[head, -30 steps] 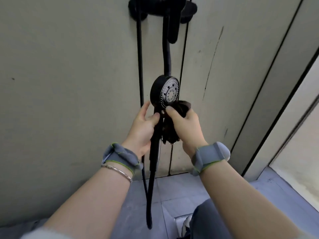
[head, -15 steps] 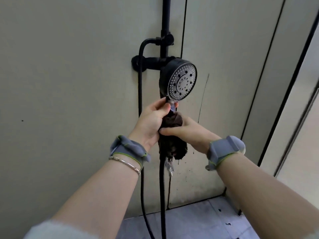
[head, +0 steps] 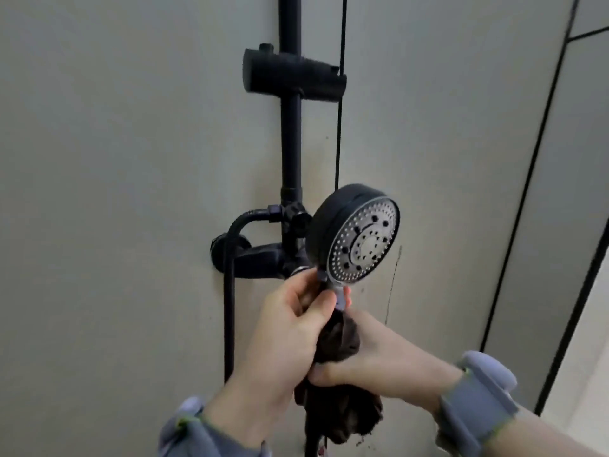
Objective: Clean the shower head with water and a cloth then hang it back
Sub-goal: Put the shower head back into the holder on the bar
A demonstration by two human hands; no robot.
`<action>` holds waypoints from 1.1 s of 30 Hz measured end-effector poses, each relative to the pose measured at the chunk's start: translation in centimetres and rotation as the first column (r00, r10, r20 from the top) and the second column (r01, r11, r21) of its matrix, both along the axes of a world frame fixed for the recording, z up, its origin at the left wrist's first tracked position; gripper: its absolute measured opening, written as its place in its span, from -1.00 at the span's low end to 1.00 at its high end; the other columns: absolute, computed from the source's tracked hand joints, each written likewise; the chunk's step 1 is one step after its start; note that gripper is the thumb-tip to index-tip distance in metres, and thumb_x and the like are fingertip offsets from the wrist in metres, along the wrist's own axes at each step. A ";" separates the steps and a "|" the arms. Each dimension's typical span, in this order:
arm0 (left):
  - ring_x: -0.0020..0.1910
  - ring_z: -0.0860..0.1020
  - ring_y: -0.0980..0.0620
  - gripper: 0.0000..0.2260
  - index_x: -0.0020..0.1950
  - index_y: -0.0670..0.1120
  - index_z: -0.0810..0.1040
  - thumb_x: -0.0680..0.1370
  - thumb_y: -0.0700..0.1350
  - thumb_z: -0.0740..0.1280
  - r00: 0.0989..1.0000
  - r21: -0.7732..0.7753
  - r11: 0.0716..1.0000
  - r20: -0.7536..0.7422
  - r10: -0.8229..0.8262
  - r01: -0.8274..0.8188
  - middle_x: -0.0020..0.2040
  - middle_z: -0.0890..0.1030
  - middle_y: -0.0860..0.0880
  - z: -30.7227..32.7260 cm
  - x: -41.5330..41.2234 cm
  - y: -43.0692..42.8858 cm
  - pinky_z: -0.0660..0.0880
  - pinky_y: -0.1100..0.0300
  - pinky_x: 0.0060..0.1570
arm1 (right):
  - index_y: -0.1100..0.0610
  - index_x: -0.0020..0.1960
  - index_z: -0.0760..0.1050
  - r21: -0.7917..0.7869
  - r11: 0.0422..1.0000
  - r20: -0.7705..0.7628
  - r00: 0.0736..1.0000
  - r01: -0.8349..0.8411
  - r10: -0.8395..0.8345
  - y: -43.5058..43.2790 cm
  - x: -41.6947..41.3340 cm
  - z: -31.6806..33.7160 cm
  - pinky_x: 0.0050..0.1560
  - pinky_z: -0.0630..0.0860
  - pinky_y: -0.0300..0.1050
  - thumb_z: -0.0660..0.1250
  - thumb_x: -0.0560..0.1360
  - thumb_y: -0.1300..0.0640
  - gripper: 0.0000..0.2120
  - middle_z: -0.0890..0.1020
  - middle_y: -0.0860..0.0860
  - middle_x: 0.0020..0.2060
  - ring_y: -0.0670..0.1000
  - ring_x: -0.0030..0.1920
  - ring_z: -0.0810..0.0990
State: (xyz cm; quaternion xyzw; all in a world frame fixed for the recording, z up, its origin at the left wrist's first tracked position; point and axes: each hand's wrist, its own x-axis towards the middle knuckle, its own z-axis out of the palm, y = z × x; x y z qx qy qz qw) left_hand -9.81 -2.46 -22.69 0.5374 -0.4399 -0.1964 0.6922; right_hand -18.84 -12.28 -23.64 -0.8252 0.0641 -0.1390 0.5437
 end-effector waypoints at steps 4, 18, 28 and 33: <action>-0.07 0.55 0.10 -0.84 -0.15 0.01 0.48 0.53 -0.23 0.21 0.991 0.354 0.933 0.133 0.017 -0.064 -0.21 0.60 0.10 4.3 -0.8 -0.6 0.42 0.27 0.02 | 0.12 -0.08 0.59 0.002 1.000 -0.199 0.980 0.006 -0.006 -0.1 -1.3 4.0 0.08 0.57 0.01 0.44 0.28 0.26 -0.78 0.67 0.07 -0.17 -0.02 -0.11 0.63; -0.03 0.48 -0.05 -0.78 -0.21 -0.08 0.49 0.52 -0.34 0.19 0.999 0.378 0.925 -0.035 -0.032 0.043 -0.19 0.55 -0.06 28.8 -1.0 -3.9 0.43 0.03 0.11 | 0.12 0.03 0.53 -0.073 0.989 -0.254 0.957 0.126 -0.141 -3.0 -1.4 27.4 0.02 0.55 -0.20 0.45 0.37 0.19 -0.75 0.64 0.09 -0.02 0.01 -0.01 0.61; -0.22 0.43 -0.08 -0.81 -0.23 -0.21 0.47 0.49 -0.41 0.15 0.975 0.166 0.982 -0.184 0.123 -0.093 -0.29 0.47 -0.16 31.3 -1.1 -5.5 0.41 0.07 -0.12 | 0.00 -0.13 0.50 0.066 0.996 -0.118 0.991 0.067 -0.059 -4.2 -0.2 28.5 -0.15 0.57 -0.35 0.40 0.42 0.24 -0.84 0.63 -0.03 -0.18 -0.11 -0.17 0.61; -0.08 0.55 -0.11 -0.86 -0.11 -0.17 0.53 0.50 -0.36 0.22 0.974 0.194 0.972 -0.156 0.166 -0.134 -0.15 0.59 -0.14 30.4 -0.7 -5.2 0.49 0.05 0.00 | -0.07 -0.03 0.48 -0.068 0.997 -0.208 0.978 -0.030 0.016 -5.7 -0.3 30.1 0.06 0.54 -0.24 0.44 0.40 0.15 -0.78 0.63 -0.06 -0.05 -0.07 0.01 0.60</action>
